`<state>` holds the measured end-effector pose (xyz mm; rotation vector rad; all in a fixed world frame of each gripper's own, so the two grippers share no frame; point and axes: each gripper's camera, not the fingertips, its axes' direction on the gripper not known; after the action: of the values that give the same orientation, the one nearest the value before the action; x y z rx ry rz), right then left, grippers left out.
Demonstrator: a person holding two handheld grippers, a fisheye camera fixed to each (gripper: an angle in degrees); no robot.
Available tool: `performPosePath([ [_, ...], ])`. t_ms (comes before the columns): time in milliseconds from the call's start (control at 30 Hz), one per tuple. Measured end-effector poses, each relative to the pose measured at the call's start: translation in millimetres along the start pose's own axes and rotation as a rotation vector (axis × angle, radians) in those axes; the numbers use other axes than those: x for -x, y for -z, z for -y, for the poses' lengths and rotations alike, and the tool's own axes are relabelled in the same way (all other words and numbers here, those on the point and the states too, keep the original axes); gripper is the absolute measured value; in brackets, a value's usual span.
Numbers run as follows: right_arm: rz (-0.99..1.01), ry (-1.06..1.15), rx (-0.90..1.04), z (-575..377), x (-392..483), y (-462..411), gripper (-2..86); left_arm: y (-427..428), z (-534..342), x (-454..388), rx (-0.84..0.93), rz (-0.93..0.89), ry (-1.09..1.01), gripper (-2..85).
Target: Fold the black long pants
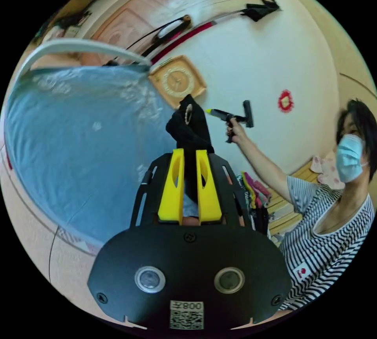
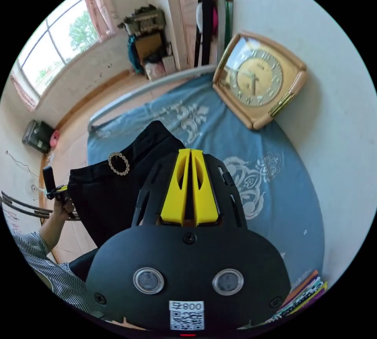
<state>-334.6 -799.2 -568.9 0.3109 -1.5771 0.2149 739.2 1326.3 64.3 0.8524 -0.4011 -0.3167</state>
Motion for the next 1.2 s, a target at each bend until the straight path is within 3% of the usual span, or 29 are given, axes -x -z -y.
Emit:
performPosePath([
  [133, -0.107, -0.099, 0.168, -27, -16, -59, 3.3, -16, -28, 54, 0.083, 0.011, 0.275, 7.6],
  [400, 0.201, -0.066, 0.093, -202, -2, -41, 1.1, -20, -22, 32, 0.097, 0.005, 0.278, 11.0],
  [533, 0.232, -0.087, 0.177, -297, 33, -44, 0.6, -39, 11, 19, 0.162, 0.057, 0.281, 4.9],
  [667, 0.232, -0.212, 0.282, -395, 52, -50, 0.2, -48, 33, 4, 0.191, 0.101, 0.313, 2.4],
  [900, 0.166, -0.464, 0.302, -523, 31, -20, 0.2, -39, 65, -42, 0.16, 0.175, 0.316, 3.1],
  [1000, 0.088, -0.6, 0.299, -585, 12, 7, 0.6, -37, 70, -59, 0.135, 0.09, 0.358, 5.5],
  [1200, -0.082, -0.898, 0.284, -735, -17, 71, 1.2, -70, 75, -119, 0.308, -0.008, 0.354, 7.0],
])
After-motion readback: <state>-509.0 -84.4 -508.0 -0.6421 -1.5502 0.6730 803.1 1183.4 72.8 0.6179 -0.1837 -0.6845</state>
